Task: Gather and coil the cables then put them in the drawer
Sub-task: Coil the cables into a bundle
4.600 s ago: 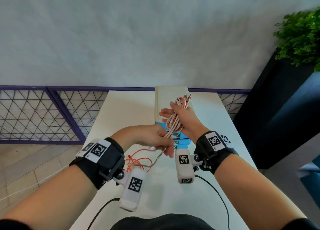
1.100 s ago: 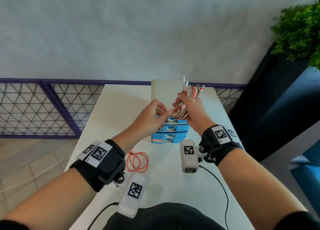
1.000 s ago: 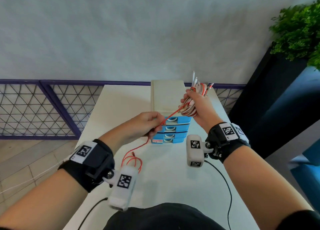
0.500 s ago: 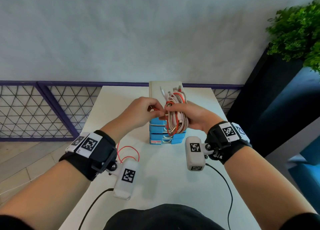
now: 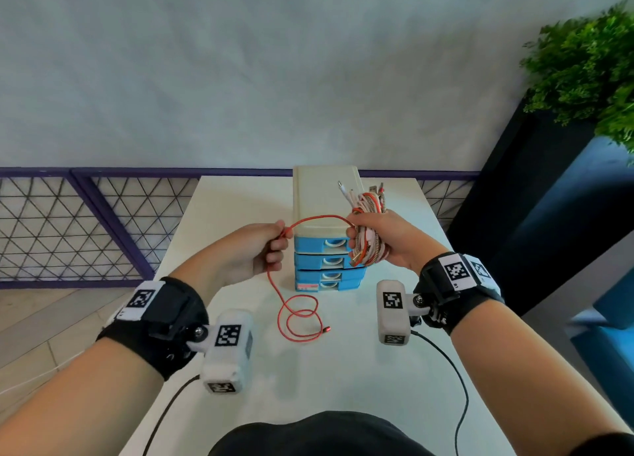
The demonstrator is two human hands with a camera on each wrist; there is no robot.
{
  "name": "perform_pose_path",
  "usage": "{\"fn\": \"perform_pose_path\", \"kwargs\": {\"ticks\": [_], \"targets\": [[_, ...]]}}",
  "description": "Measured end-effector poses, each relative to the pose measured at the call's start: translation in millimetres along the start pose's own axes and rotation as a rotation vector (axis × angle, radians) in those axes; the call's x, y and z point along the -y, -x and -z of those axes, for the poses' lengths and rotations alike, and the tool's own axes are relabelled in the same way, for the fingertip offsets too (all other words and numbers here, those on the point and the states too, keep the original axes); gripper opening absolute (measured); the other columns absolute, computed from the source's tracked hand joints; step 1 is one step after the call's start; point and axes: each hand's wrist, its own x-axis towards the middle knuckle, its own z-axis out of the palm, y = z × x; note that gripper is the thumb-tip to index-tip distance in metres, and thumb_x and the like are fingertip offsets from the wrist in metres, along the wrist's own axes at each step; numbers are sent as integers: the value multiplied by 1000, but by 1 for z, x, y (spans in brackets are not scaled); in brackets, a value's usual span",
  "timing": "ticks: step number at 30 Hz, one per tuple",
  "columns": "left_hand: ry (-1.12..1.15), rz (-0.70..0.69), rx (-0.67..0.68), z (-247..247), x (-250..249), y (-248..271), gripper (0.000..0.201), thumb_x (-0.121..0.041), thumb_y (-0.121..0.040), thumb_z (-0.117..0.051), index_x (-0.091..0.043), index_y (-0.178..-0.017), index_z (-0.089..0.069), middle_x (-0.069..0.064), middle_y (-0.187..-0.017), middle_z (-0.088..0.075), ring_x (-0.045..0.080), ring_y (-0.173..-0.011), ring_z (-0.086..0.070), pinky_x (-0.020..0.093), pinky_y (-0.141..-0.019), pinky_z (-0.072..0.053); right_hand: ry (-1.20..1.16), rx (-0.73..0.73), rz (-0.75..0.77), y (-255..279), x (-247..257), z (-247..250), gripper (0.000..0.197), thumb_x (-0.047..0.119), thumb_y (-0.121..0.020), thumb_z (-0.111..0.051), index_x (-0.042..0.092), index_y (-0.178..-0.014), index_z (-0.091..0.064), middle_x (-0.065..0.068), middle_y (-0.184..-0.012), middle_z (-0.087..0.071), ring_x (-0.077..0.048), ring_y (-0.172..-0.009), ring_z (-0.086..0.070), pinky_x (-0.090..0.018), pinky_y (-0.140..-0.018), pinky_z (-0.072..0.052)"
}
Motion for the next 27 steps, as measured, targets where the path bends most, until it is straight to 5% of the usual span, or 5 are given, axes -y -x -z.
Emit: {"fn": "perform_pose_path", "kwargs": {"ticks": [6,13,20,23,27], "targets": [[162,-4,102,-30,-5,3,18,-15,-94,-49,-12,-89,-66,-4,-63,-64,7,-57,-63,20,-55,-56,47,21,-3,-3,-10,-15,38,44,-87,-61,10,-103,-57,-7,-74,-66,-17,-62,-68,-30,-60,-58],[18,-9,57,-55,-6,-8,15,-21,-87,-63,-9,-81,-69,2,-65,-70,8,-58,-66,20,-61,-59,26,88,9,-6,-10,-30,68,78,-58,-58,15,-84,-57,-13,-77,-58,-26,-75,-61,-35,-72,-54],[-129,7,62,-58,-5,-5,20,-26,-90,-60,-14,-75,-65,-4,-58,-60,5,-40,-47,16,-41,-44,113,23,50,-4,-14,-32,12,19,-87,-64,9,-83,-60,-5,-53,-59,-16,-47,-58,-27,-52,-52],[-51,26,189,-52,2,-3,28,-36,-95,-47,-19,-76,-56,-8,-52,-36,6,-40,-24,16,-39,-25,51,-118,96,-10,-12,-31,8,10,-86,-58,7,-93,-60,-7,-67,-60,-14,-51,-60,-28,-57,-52],[69,95,439,-32,17,1,23,-37,-93,-45,-21,-79,-54,-9,-53,-31,10,-48,-15,19,-47,-25,-111,-207,185,-15,-7,-31,3,4,-89,-53,6,-89,-55,-7,-67,-55,-17,-53,-61,-31,-54,-54]]}}
